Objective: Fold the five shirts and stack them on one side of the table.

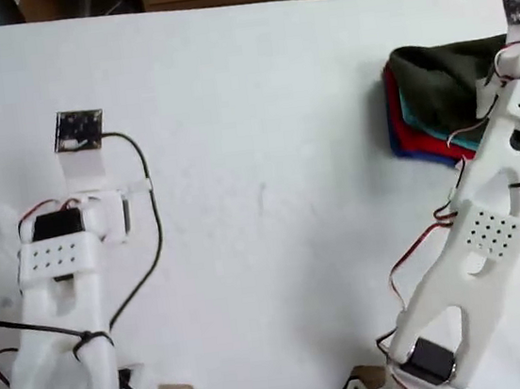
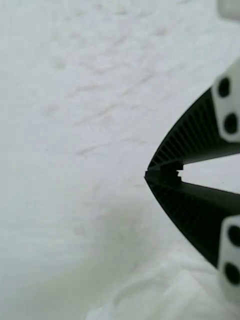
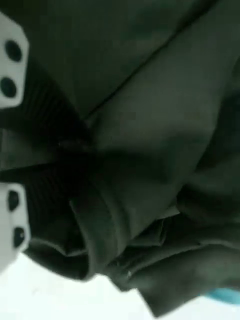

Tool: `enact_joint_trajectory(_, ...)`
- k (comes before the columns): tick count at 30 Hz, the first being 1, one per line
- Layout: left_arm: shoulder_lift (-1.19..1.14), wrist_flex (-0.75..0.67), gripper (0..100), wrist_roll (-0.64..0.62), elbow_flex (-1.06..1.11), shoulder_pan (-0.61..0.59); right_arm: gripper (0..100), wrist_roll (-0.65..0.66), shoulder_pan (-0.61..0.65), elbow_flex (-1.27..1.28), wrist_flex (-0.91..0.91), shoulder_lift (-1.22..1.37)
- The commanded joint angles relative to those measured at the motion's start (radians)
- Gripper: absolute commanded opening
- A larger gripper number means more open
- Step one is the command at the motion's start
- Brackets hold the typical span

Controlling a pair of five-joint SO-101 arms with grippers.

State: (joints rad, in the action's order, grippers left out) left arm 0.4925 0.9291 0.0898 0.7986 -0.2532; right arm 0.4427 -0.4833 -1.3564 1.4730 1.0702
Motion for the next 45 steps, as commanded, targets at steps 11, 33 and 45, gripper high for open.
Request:
enact_joint_trajectory(11, 0.034, -0.008, 2, 0.005, -0.004, -0.008, 2.0, -0.184, -0.022, -0.101, -0.328, -0.01)
enact_joint_trajectory(33, 0.031, -0.009, 2, 0.005, -0.004, -0.005, 11.2, -0.173, 0.002, -0.16, -0.171, -0.127)
enact_joint_trajectory(45, 0.026, -0.014, 2, 0.005, -0.004, -0.006, 11.5, -0.173, 0.005, -0.146, 0.13, -0.151)
